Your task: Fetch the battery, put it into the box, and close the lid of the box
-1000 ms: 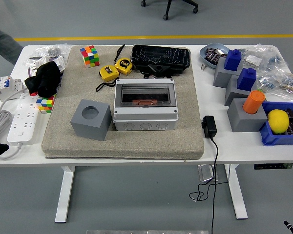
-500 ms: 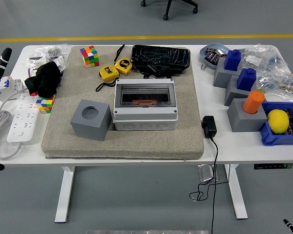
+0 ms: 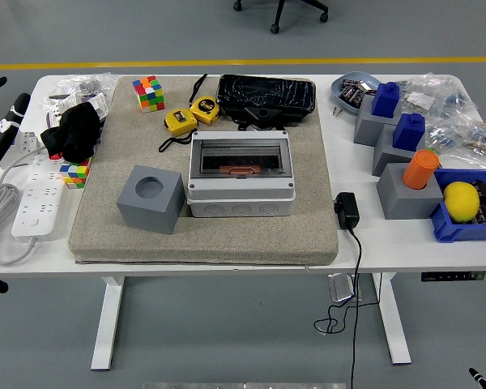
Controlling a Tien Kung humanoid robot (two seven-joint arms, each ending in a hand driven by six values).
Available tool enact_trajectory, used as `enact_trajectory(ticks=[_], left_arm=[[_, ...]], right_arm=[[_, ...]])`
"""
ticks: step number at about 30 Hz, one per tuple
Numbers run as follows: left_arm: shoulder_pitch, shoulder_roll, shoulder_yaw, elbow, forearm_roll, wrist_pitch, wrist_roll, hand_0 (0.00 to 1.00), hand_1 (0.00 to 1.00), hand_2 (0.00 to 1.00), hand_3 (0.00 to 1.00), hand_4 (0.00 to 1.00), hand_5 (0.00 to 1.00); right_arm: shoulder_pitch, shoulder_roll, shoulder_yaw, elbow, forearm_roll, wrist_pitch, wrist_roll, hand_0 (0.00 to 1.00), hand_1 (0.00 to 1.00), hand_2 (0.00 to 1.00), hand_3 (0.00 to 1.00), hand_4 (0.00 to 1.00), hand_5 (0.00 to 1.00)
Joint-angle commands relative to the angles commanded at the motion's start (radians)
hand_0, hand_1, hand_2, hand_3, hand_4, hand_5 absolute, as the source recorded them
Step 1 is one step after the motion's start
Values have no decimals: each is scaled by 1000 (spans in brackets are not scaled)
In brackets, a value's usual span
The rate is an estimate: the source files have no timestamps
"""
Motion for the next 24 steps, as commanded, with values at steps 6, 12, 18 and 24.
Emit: enact_trajectory(ticks=[6,12,18,24], left_arm=[[-5,-6,13,2,4,5,-1,973,957,900,867,998,998],[-7,-8,20,2,4,9,-1,969,953,896,866,998,998],[-10,-8,24,2,-5,13,-2,963,943,884,857,998,998],[-11,-8,24,1,-8,19,-4,952,937,877,849,998,998]], right_arm=[[0,-2,1,1,-2,0,0,840,809,786,813,998,998],[-1,-1,1,1,-2,1,-1,841,809,786,813,998,998],[2,-2,3,1,-4,1,-1,842,809,787,813,998,998],[2,-1,5,1,-6,1,-1,842,809,786,813,998,998]])
